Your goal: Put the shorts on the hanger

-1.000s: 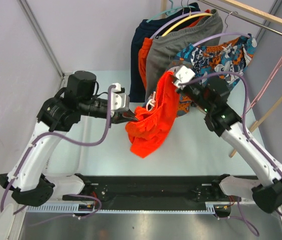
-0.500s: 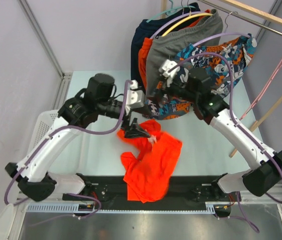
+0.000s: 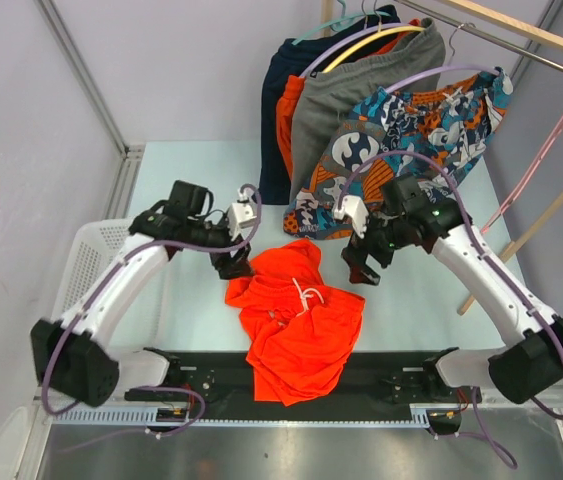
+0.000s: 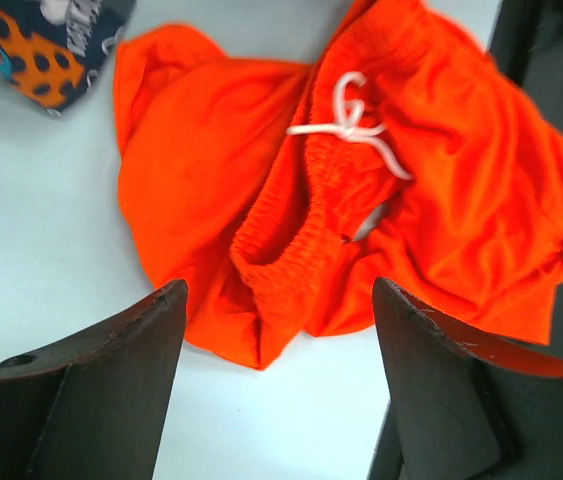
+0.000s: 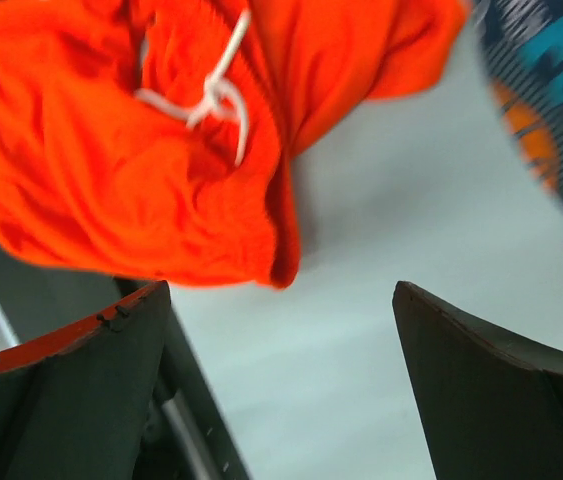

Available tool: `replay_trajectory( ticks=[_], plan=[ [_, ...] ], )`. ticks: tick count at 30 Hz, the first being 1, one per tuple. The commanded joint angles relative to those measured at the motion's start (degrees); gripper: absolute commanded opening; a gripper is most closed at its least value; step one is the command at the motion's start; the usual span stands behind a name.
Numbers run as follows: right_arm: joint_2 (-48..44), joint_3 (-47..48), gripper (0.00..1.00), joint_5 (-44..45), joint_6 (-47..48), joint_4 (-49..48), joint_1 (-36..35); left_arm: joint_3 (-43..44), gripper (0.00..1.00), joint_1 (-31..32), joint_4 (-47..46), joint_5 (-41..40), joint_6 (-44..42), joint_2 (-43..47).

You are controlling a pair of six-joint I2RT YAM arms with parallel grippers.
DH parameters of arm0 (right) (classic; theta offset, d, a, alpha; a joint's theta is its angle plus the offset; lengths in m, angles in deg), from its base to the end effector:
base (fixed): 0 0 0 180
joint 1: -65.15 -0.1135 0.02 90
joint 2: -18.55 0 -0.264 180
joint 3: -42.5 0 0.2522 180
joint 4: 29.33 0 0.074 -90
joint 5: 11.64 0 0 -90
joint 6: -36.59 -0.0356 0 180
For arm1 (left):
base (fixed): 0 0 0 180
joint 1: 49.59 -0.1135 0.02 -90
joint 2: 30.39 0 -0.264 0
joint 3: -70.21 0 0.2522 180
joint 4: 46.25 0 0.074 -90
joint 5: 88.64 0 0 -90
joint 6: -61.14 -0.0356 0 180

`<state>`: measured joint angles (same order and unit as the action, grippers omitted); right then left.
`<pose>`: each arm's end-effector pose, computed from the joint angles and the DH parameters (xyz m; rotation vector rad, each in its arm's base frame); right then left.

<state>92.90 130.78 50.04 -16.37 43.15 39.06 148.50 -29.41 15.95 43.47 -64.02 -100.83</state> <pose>0.2158 0.1245 0.3386 -1.4584 2.0350 0.5601 0.2170 -0.1052 0.3151 1.3352 1.9264 -0.7904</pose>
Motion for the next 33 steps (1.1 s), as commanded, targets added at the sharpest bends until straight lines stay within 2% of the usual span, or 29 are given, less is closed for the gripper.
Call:
replay_trajectory(
  ticks=[1,6,10,14,17,22,24,25,26,27,28,29,33],
  plan=[
    [3.78,-2.97,0.98,1.25,2.07,5.36,1.39,0.33,0.81,-0.5,-3.01,-1.24,-4.57,-8.03],
    [6.07,-8.68,0.99,-0.07,4.97,3.69,0.07,0.24,0.83,-0.5,-3.01,0.95,-4.39,-17.87],
    [9.32,-11.67,0.98,-0.42,7.26,1.67,-1.33,1.03,0.83,-0.23,-3.18,2.19,-5.1,-22.02],
    [13.27,-13.0,0.88,-1.39,8.4,-1.23,-1.95,1.64,0.81,0.99,-2.31,2.27,-6.75,-25.36],
    [15.56,-13.61,0.84,-2.27,8.58,-3.34,-2.21,1.48,0.79,2.22,1.38,2.89,-9.4,-26.86],
    [17.85,-15.28,0.78,-2.53,8.05,-8.78,-3.44,-0.37,0.75,2.75,1.56,2.8,-9.93,-26.68],
    [18.46,-15.46,0.64,-2.62,8.05,-9.76,-3.88,-0.11,0.67,2.93,2.44,3.07,-10.37,-27.04],
    [18.73,-15.46,0.55,-2.71,8.31,-9.94,-3.97,-0.11,0.56,2.93,2.88,3.16,-10.54,-27.04],
    [18.56,-15.46,0.38,-2.71,8.58,-9.77,-4.23,-0.02,0.5,2.93,3.49,3.24,-11.07,-26.78],
    [18.12,-15.46,0.28,-2.54,9.45,-9.33,-4.32,-0.02,0.37,2.93,3.76,2.9,-11.25,-26.6],
    [16.72,-15.46,0.09,-2.27,9.98,-8.11,-4.32,0.07,0.32,2.93,3.94,2.72,-11.51,-26.34],
    [15.58,-15.46,0.0,-1.84,10.59,-7.4,-4.32,0.07,0.28,2.93,4.37,2.37,-11.51,-25.9],
    [7.32,-15.46,0.0,2.11,12.18,-4.58,-4.32,0.77,0.02,2.41,4.99,2.45,-11.08,-23.8]
  ],
)
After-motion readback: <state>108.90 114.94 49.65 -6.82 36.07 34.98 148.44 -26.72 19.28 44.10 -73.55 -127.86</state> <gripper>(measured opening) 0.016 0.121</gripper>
